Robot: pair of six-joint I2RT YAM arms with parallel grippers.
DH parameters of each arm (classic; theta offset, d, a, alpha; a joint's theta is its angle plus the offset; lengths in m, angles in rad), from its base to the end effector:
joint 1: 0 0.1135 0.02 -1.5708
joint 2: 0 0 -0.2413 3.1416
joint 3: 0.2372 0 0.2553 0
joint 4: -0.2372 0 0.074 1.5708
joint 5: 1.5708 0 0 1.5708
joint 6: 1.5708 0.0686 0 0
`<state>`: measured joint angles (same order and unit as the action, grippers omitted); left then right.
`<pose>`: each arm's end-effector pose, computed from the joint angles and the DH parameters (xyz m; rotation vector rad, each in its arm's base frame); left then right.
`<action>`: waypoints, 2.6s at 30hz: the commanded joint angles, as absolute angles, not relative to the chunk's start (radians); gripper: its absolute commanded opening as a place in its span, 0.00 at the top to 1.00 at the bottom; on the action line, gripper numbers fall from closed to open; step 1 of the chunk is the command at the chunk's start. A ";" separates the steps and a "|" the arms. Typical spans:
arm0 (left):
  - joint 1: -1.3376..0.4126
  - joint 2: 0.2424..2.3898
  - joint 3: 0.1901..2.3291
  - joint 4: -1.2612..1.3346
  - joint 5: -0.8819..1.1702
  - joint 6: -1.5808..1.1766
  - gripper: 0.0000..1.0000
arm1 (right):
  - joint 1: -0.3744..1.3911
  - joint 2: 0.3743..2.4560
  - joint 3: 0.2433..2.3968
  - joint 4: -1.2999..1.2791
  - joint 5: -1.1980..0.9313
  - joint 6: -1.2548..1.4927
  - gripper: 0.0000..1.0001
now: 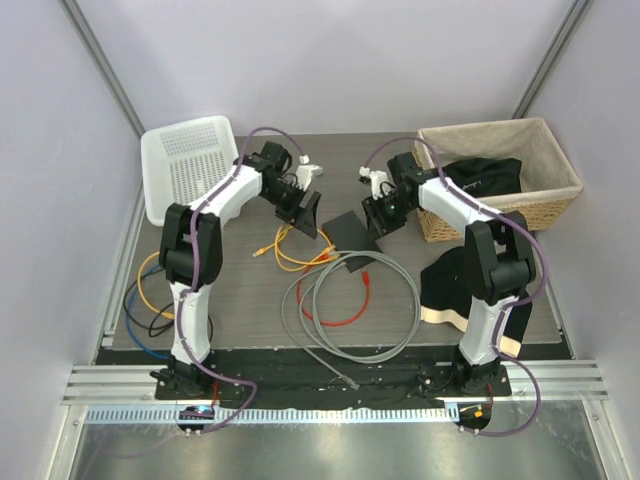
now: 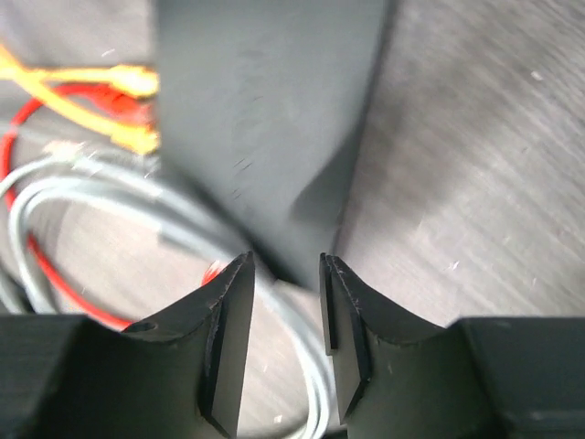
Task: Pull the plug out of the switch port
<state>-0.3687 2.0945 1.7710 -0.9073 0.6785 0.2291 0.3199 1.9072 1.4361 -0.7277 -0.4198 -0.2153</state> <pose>0.3926 -0.1978 0.1803 0.9482 2.5235 -0.9795 0.3687 0.1516 0.1548 -0.8277 2.6050 0.6079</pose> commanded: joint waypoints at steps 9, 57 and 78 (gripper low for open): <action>-0.393 2.005 1.779 -0.812 0.770 0.135 0.22 | 0.485 1.772 1.324 -0.695 -0.324 -0.503 0.41; -0.356 2.253 1.766 -0.808 0.943 0.017 0.33 | 0.342 1.848 1.488 -0.666 -0.463 -0.224 0.67; -0.423 2.410 1.833 -0.733 1.003 -0.104 0.41 | 0.367 1.959 1.401 -0.627 -0.436 -0.183 0.72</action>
